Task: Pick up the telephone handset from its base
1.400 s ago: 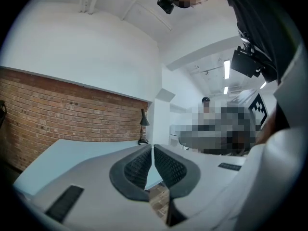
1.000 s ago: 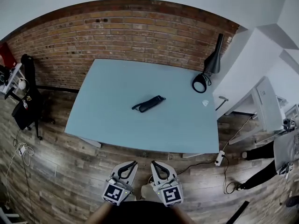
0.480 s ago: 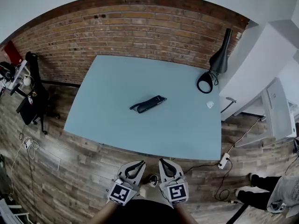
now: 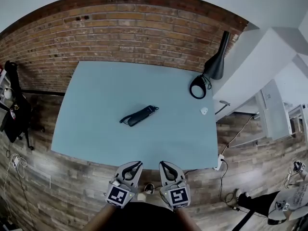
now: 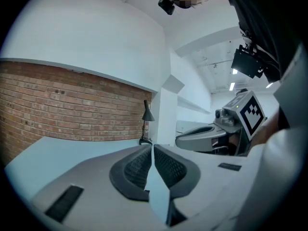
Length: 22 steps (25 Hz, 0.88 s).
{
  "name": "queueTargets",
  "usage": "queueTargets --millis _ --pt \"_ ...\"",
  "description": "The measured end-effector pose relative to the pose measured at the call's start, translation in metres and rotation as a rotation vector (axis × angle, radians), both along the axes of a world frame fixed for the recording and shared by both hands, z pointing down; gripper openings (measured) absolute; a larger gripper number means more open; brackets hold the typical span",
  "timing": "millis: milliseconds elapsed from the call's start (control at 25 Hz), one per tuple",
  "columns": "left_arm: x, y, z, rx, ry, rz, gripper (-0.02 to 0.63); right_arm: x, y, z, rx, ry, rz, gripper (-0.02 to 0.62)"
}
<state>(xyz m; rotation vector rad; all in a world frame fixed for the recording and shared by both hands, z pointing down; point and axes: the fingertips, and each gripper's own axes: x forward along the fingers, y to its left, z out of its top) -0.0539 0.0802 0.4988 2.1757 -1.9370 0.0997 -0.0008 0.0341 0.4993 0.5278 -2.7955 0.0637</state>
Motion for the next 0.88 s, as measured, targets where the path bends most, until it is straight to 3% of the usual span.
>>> queueTargets --millis 360,520,680,880 --pt "-0.098 -0.050 -0.019 0.061 -0.002 0.084 0.008 -0.099 -0.025 -0.022 0.020 0.032 0.019 0.011" --pt "-0.130 -0.052 -0.008 0.033 0.012 0.121 0.008 -0.143 -0.020 -0.017 0.041 0.034 -0.004 0.011" --pt "-0.149 -0.058 0.005 0.006 0.005 0.146 0.008 -0.160 -0.019 0.001 0.020 0.059 -0.013 0.011" --pt "-0.169 -0.069 0.025 -0.058 0.008 0.091 0.034 -0.161 -0.048 0.019 -0.041 0.074 0.004 0.011"
